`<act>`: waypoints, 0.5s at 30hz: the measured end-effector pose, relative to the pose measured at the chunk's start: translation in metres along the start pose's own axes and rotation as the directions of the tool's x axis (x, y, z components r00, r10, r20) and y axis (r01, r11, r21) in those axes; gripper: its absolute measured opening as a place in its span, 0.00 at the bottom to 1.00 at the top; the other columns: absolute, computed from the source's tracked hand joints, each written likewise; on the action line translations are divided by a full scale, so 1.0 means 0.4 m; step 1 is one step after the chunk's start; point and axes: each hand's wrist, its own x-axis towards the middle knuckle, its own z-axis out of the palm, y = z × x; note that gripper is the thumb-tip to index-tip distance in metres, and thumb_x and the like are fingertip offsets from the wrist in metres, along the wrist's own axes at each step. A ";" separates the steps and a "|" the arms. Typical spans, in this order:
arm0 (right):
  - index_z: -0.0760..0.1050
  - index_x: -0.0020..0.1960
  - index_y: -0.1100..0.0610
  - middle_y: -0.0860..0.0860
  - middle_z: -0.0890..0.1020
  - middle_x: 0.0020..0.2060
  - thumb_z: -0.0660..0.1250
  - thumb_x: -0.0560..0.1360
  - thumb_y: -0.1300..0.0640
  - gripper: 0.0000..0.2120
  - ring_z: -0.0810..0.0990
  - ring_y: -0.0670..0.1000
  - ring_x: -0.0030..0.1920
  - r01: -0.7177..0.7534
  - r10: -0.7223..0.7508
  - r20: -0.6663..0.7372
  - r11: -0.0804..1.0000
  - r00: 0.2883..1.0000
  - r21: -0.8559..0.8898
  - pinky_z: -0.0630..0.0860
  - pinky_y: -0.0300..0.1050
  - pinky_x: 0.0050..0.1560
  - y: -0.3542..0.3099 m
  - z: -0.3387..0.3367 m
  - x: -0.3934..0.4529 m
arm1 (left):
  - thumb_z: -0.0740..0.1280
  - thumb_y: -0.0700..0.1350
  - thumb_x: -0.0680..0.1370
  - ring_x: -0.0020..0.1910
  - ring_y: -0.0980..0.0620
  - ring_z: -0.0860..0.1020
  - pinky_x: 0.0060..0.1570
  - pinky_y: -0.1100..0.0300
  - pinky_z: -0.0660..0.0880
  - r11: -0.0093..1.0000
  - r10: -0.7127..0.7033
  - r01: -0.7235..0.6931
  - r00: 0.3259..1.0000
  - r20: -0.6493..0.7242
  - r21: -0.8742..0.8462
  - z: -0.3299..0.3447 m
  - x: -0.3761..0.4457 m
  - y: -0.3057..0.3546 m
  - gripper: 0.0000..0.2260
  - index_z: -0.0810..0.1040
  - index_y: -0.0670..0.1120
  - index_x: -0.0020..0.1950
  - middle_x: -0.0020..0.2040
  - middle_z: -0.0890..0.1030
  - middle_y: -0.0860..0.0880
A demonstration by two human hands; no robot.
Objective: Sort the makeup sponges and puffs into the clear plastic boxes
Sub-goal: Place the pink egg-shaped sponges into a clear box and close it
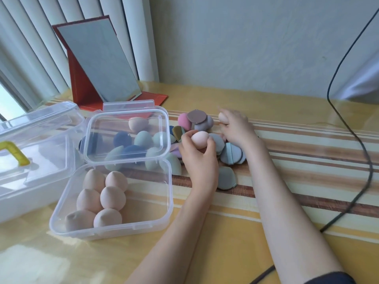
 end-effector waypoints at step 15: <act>0.83 0.49 0.56 0.51 0.81 0.41 0.62 0.73 0.62 0.12 0.79 0.48 0.35 -0.157 0.224 0.008 0.656 0.974 0.738 0.77 0.37 0.33 0.021 -0.076 -0.038 | 0.69 0.41 0.74 0.42 0.61 0.78 0.45 0.68 0.75 0.988 0.022 -0.019 1.000 0.017 -0.150 -0.003 -0.020 0.038 0.14 0.73 0.46 0.59 0.47 0.80 0.52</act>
